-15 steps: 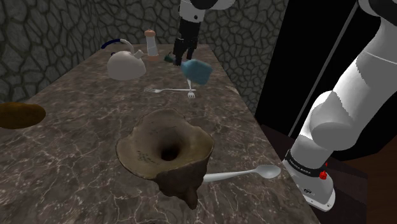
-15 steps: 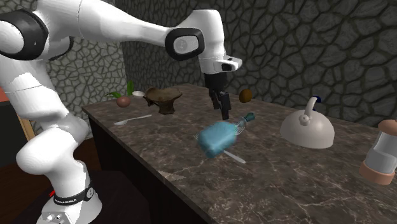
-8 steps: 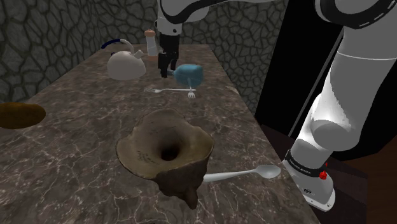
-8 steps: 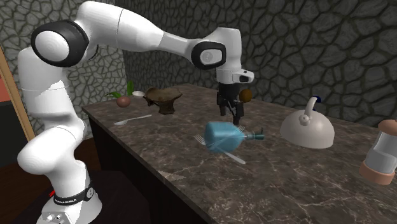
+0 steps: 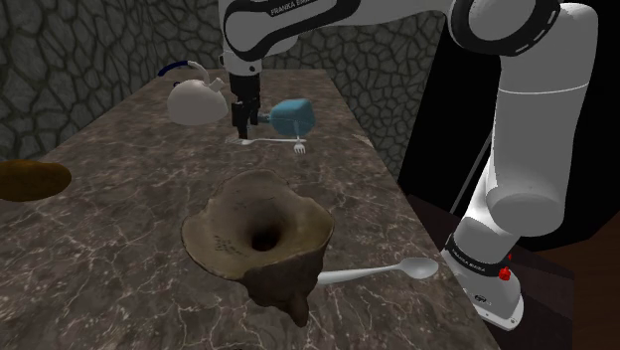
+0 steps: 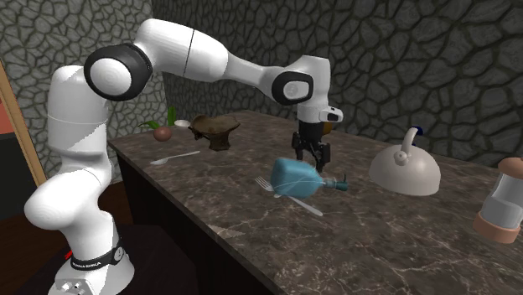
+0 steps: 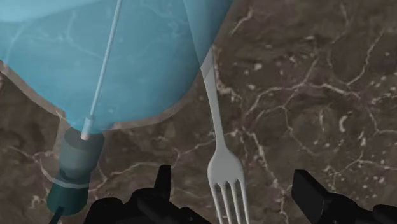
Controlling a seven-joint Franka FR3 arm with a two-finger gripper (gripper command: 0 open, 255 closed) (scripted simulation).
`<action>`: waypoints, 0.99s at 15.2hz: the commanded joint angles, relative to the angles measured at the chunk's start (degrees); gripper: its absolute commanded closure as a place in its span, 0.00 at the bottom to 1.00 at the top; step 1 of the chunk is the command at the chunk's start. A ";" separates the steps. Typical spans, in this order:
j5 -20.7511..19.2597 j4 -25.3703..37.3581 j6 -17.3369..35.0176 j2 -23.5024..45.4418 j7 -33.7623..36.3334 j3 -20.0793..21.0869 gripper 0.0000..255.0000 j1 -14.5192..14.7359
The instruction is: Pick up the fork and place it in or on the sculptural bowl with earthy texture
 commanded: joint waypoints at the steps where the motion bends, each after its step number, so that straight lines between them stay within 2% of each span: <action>1: -0.08 -0.83 1.28 0.43 0.00 0.03 0.00 0.08; 4: -0.17 -2.59 3.76 1.15 0.05 0.02 0.00 0.12; 12: -0.17 -2.59 3.75 1.15 0.06 0.02 0.00 0.12; 13: -0.17 -2.59 3.75 1.15 0.06 0.02 1.00 0.12; 15: -0.17 -2.59 3.75 1.15 0.06 0.02 1.00 0.12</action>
